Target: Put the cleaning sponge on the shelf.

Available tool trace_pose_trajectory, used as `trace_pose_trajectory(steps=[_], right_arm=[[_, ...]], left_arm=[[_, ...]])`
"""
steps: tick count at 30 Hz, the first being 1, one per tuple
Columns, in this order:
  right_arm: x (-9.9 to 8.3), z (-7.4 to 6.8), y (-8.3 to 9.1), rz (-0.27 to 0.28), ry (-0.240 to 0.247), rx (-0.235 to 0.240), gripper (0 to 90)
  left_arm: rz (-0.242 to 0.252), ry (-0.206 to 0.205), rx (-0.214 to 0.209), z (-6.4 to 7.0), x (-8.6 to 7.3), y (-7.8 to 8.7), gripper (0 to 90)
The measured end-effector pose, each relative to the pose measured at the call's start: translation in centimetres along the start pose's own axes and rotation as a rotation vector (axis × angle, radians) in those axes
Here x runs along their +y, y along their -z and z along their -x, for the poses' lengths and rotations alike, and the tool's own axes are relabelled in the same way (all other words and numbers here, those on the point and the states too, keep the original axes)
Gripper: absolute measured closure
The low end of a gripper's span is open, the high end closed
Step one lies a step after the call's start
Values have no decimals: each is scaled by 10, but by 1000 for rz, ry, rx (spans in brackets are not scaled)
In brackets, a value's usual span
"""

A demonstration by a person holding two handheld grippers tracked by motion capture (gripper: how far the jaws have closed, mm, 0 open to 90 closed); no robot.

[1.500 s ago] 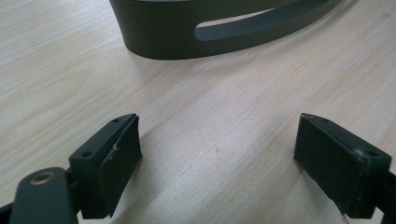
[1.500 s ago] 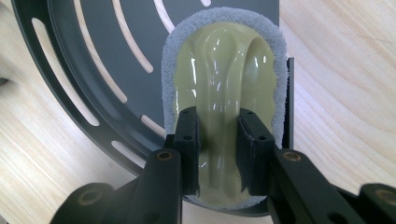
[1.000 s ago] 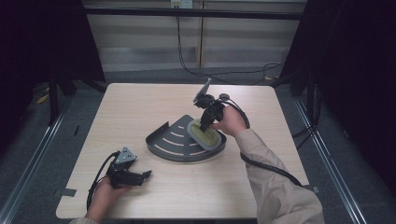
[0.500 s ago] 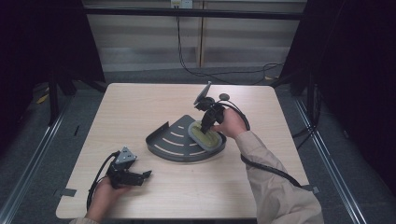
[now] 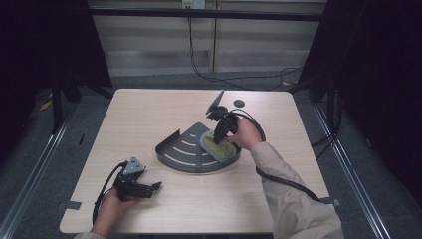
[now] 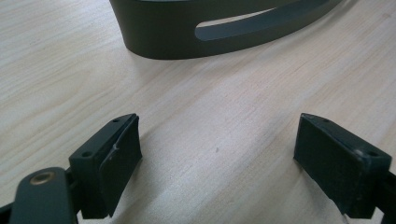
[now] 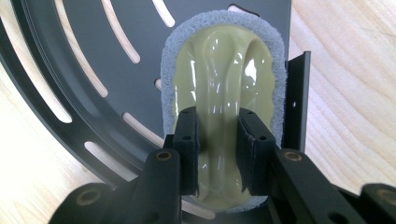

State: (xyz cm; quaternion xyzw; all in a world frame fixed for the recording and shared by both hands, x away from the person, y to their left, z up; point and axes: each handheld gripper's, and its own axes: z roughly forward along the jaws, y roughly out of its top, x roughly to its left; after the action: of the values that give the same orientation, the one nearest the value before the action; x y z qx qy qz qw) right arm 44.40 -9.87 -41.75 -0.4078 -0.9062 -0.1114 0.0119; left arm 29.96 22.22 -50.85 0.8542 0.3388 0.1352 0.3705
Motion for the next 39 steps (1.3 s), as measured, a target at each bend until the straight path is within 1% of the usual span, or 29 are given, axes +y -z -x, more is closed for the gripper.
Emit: trace_pose_trajectory(steps=[15, 19, 23, 34, 39], right_arm=[[-1, 1, -4, 4, 1, 0, 710], [-1, 2, -5, 5, -11, 2, 708], [-1, 2, -6, 1, -6, -6, 707], [-1, 2, -7, 10, -3, -16, 694], [0, 1, -7, 12, -8, -18, 688]], left_arm=[[0, 0, -1, 0, 0, 0, 141], [0, 0, -1, 0, 0, 0, 141], [0, 0, 0, 0, 0, 0, 141], [2, 1, -2, 0, 0, 0, 141], [0, 0, -1, 0, 0, 0, 141]])
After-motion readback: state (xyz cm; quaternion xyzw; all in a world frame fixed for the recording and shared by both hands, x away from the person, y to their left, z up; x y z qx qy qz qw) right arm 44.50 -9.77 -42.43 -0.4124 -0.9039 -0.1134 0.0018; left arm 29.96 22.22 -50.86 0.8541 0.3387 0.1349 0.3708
